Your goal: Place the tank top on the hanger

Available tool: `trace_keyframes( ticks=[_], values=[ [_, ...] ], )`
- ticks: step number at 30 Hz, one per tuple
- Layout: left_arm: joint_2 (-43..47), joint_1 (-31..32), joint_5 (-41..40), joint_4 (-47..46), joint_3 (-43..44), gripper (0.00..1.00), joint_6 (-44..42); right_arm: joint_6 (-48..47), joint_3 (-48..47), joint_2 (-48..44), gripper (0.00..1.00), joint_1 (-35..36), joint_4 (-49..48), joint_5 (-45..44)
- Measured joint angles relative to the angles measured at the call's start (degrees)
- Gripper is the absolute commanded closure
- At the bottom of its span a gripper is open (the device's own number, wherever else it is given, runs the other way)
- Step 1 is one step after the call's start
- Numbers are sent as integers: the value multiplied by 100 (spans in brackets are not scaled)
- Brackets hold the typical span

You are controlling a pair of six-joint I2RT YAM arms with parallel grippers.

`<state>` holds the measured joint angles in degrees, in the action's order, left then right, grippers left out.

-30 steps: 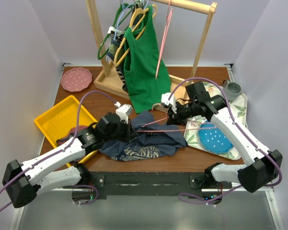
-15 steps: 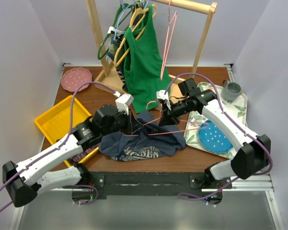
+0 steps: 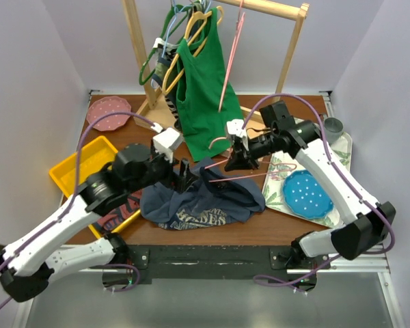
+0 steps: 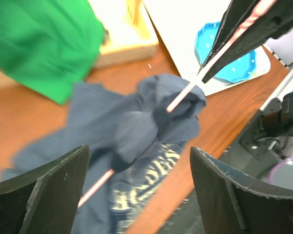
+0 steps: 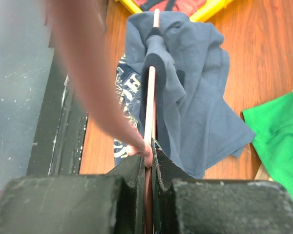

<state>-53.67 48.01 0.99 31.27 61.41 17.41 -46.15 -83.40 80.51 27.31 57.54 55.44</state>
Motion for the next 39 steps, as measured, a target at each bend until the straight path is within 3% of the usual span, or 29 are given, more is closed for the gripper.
trace_keyframes(
  ticks=[8, 14, 17, 20, 21, 22, 23, 25, 29, 32, 36, 39],
  values=[
    [1207, -4, 708, -245, -402, 11, -2184, -817, 166, -195, 100, 2, 544, 358],
    [498, -4, 1762, -498, -688, 15, -2863, -1394, 166, -37, 100, 7, 960, 540],
    [4, -4, 2138, -632, -719, 21, -2957, -1539, 168, -15, 100, 7, 1049, 568],
    [-400, -4, 2448, -796, -723, 52, -3012, -1622, 184, -15, 100, 9, 1095, 586],
    [-555, -4, 2546, -861, -719, 88, -3049, -1650, 212, -15, 100, 15, 1102, 588],
    [-702, -4, 2625, -892, -713, 100, -3042, -1659, 232, -15, 100, 17, 1113, 588],
    [-857, -4, 2693, -887, -688, 100, -3021, -1674, 254, -15, 100, 17, 1121, 586],
    [-1147, -4, 2756, -852, -597, 100, -3029, -1692, 315, -24, 88, 9, 1169, 514],
    [-1294, -35, 2765, -920, -603, 100, -2793, -1458, 428, -35, 42, -52, 1084, 409],
    [-942, -33, 2684, -1392, -1202, 100, -2341, -881, 522, -214, 24, -68, 669, 181],
    [-184, -33, 2448, -1727, -2100, 100, -1558, 28, 713, -798, 14, -796, 15, -173],
    [306, -31, 2225, -1950, -2514, 100, -1008, 557, 929, -1333, 13, -1263, -527, -688]
  ],
)
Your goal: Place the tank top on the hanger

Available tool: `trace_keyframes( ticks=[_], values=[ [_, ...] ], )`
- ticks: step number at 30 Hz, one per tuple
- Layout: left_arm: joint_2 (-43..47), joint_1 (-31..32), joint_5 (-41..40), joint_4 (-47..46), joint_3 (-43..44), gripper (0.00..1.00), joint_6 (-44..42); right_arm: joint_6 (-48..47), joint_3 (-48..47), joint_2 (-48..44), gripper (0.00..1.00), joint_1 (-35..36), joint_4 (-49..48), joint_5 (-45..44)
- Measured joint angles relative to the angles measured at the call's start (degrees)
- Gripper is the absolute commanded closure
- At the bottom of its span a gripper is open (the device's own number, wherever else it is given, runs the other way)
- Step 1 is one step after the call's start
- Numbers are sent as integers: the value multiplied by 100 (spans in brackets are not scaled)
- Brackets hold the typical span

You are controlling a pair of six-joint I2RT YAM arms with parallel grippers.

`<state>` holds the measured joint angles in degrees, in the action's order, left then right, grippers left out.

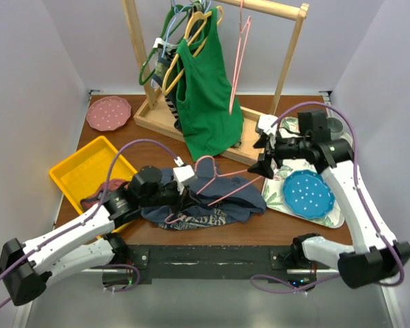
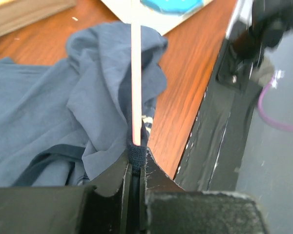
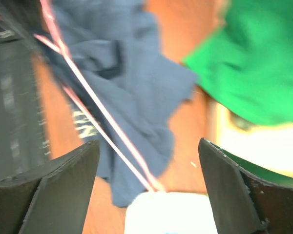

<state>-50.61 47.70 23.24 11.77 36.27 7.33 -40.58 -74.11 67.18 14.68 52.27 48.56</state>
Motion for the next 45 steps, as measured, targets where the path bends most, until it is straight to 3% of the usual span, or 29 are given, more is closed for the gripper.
trace_keyframes(
  ticks=[5, 11, 17, 22, 27, 30, 31, 32, 39, 45],
  values=[
    [826, 0, -584, -317, -442, 100, 868, 396, 472, -737, 19, -37, -332, -599],
    [1432, 0, -1331, -463, -835, 100, 1718, 140, 1266, -734, 30, 70, -286, -796],
    [1652, 0, -1725, -494, -1165, 100, 2221, 26, 2444, -107, 29, 1532, -557, -1834],
    [1770, 0, -1908, -511, -1180, 100, 2420, 52, 2625, 293, 30, 2258, -745, -2535],
    [1915, 0, -2055, -533, -1182, 100, 2509, 142, 2712, 490, 53, 2824, -1086, -3274],
    [1950, 0, -2083, -527, -1185, 100, 2507, 240, 2719, 678, 80, 2855, -1248, -3672],
    [1969, 0, -2092, -520, -1185, 100, 2507, 282, 2719, 717, 95, 2855, -1300, -3773],
    [2000, 0, -2103, -505, -1185, 100, 2505, 328, 2719, 745, 100, 2848, -1353, -3877],
    [2358, 0, -2179, -267, -1185, 100, 2444, 496, 2616, 713, 100, 2739, -1416, -4142],
    [2551, 0, -2203, 221, -1003, 100, 1963, 387, 1506, 328, 100, 1495, -940, -3668]
  ],
)
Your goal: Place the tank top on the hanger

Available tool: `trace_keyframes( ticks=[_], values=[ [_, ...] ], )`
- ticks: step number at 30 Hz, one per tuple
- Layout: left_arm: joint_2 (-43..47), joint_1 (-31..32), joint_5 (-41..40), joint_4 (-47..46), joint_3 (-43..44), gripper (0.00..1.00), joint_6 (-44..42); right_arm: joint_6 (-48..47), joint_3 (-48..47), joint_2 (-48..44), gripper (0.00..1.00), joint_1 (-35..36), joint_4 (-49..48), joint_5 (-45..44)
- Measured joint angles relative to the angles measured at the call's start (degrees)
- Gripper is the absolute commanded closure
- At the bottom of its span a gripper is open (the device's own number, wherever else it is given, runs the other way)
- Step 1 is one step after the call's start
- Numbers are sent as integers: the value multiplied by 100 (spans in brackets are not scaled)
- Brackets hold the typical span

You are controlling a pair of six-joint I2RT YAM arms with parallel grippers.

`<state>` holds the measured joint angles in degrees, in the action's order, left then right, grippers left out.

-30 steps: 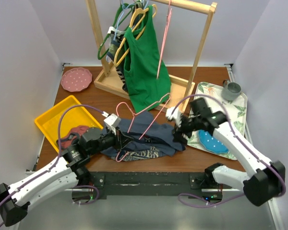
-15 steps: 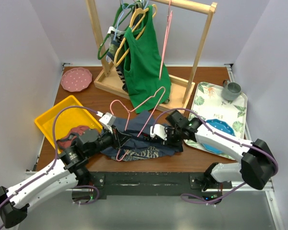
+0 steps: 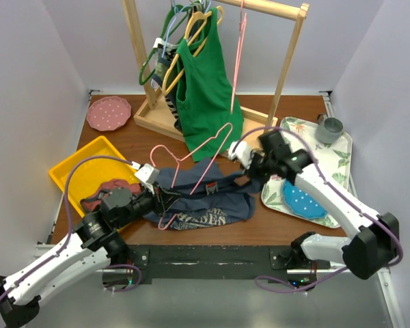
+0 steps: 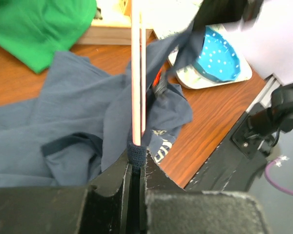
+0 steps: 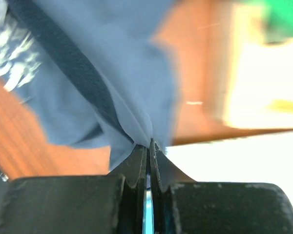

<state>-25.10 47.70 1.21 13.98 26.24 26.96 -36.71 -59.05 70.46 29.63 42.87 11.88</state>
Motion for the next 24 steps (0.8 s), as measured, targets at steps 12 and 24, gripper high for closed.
trace_keyframes(
  ticks=[12, 24],
  values=[
    [111, 0, 647, 516, 1021, 100, -1917, 245, -1515, -70, 100, -1102, 457, 1255],
    [-52, 0, 955, 804, 1019, 100, -2973, 675, -2728, 710, 100, -1515, 911, 2065]
  ],
)
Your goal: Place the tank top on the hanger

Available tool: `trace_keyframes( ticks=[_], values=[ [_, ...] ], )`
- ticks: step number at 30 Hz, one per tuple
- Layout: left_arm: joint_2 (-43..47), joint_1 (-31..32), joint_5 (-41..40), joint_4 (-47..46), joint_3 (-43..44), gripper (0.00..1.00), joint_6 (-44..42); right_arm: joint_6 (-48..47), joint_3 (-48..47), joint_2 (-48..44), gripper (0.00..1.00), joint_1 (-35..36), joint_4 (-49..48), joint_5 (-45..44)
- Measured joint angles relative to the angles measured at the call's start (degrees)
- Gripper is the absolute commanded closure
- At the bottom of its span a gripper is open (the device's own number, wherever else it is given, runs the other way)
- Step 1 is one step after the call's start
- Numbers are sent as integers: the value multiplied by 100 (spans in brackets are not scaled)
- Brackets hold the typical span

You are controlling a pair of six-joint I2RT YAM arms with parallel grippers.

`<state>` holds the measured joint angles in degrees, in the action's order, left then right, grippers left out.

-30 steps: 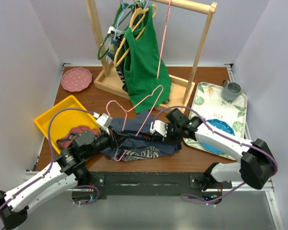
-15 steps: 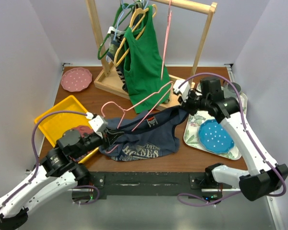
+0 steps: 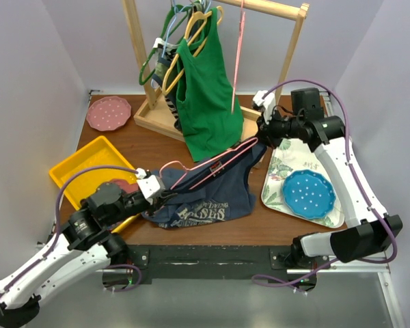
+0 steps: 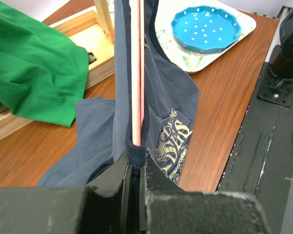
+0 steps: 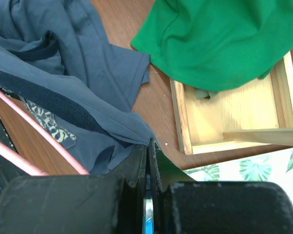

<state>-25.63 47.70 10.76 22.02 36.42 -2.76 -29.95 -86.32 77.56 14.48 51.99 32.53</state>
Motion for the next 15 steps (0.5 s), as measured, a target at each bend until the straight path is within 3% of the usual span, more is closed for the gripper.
trace_keyframes(
  ticks=[15],
  values=[
    [-745, 0, -553, 299, 363, 100, -428, -70, -302, -66, 100, -251, 297, -208]
  ],
)
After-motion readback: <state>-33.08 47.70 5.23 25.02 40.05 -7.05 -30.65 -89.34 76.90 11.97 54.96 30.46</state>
